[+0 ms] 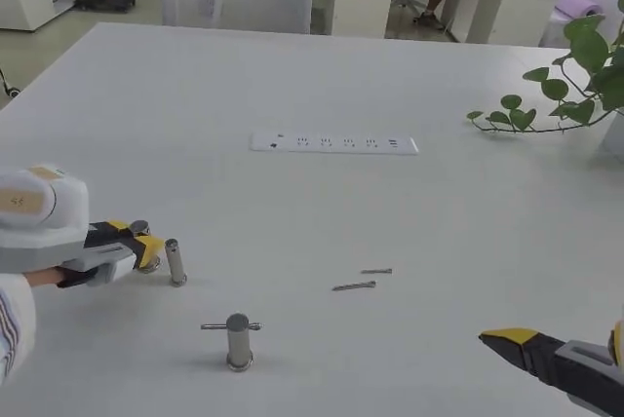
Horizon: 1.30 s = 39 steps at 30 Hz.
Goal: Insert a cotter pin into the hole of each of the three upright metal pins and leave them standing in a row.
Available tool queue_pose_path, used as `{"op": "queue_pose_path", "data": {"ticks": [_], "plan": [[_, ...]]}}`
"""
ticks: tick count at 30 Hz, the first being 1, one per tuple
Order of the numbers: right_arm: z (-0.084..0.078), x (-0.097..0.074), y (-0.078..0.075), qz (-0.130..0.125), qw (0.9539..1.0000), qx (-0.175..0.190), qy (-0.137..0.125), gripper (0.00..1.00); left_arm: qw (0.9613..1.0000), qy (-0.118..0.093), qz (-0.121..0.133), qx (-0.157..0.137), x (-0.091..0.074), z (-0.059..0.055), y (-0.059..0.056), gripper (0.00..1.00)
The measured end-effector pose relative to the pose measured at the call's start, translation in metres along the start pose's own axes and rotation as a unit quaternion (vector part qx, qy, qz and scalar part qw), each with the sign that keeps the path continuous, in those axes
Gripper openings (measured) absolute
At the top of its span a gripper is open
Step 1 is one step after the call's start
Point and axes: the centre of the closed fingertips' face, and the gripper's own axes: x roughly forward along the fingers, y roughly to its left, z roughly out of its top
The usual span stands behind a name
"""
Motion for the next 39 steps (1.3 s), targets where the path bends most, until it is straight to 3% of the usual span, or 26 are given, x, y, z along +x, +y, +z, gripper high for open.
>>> {"op": "queue_pose_path", "data": {"ticks": [14, 21, 32, 39], "plan": [[-0.001, 0.0, -0.001, -0.002, 1.0, 0.001, 0.0, 0.98, 0.9998, 0.003, 0.013, -0.011, -0.001, -0.002, 0.004, 0.11], [-0.001, 0.001, 0.0, 0.0, 1.0, 0.001, 0.0, 0.98, 0.9997, 0.011, 0.02, -0.001, -0.005, -0.004, 0.004, 0.11], [-0.001, 0.0, 0.001, 0.002, 1.0, 0.001, -0.002, 0.97, 0.9995, 0.025, 0.019, 0.005, -0.018, -0.013, 0.0, 0.11], [0.0, 0.0, 0.004, 0.004, 1.0, -0.001, -0.003, 0.97, 0.9996, 0.023, 0.018, -0.006, -0.029, -0.01, -0.003, 0.11]]}}
